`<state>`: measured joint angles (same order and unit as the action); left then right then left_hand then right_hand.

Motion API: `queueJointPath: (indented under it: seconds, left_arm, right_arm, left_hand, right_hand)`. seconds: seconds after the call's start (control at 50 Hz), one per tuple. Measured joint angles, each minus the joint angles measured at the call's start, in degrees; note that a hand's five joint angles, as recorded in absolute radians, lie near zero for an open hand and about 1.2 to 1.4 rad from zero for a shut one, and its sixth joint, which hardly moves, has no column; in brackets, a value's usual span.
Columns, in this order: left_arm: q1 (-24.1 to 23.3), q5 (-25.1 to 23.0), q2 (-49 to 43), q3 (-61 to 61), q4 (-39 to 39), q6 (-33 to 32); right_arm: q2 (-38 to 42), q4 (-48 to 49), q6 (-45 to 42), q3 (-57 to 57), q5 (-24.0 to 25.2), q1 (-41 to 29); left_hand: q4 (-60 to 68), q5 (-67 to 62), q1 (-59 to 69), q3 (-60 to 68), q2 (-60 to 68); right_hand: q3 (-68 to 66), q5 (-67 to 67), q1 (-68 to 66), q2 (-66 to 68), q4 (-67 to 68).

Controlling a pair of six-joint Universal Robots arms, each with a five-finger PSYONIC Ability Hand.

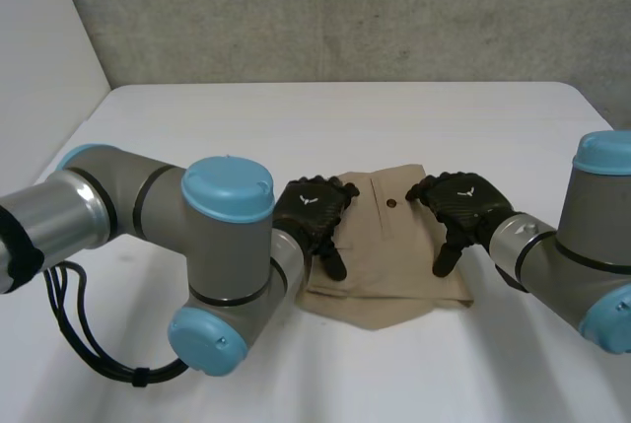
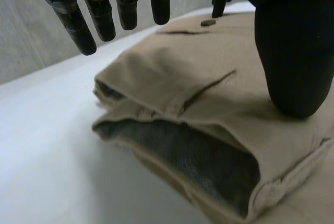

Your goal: Fold the shorts.

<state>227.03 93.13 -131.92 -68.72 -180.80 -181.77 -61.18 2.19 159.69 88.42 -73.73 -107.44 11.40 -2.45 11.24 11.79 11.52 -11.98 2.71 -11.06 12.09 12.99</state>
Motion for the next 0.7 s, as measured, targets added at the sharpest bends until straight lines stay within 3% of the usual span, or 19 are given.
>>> queueJointPath:
  seconds: [0.16,0.34,0.5,0.64,0.7]
  left_arm:
    - [0.0,1.7,-1.4,0.8,2.5,-0.4]
    - [0.4,2.0,-0.1,0.9,3.8,-0.4]
    - [3.6,1.7,11.7,-3.5,3.4,-0.3]
    - [7.0,1.5,28.8,-9.1,2.8,-0.1]
    - [8.1,1.5,32.8,-10.4,2.9,-0.1]
  right_arm:
    - [2.5,-1.5,-2.6,-1.7,-2.0,0.1]
    - [-0.1,-2.2,-4.2,-1.3,-3.9,0.4]
    - [-12.2,-0.9,-2.8,0.9,-4.5,0.6]
    - [-27.5,-0.8,3.1,0.8,-9.6,1.1]
    - [-30.0,-1.4,4.2,0.5,-10.8,1.6]
  left_hand:
    - [0.0,0.0,0.0,0.0,0.0]
    - [0.0,0.0,0.0,0.0,0.0]
    - [0.0,0.0,0.0,0.0,0.0]
    - [0.0,0.1,0.0,0.0,0.0]
    - [0.0,0.1,0.0,0.0,0.0]
  right_hand:
    - [0.0,0.0,1.3,0.0,0.0]
    - [0.0,0.0,1.6,0.0,0.0]
    - [0.0,0.0,1.6,0.0,0.0]
    - [0.0,0.0,1.6,0.0,0.0]
    - [0.0,0.0,1.6,0.0,0.0]
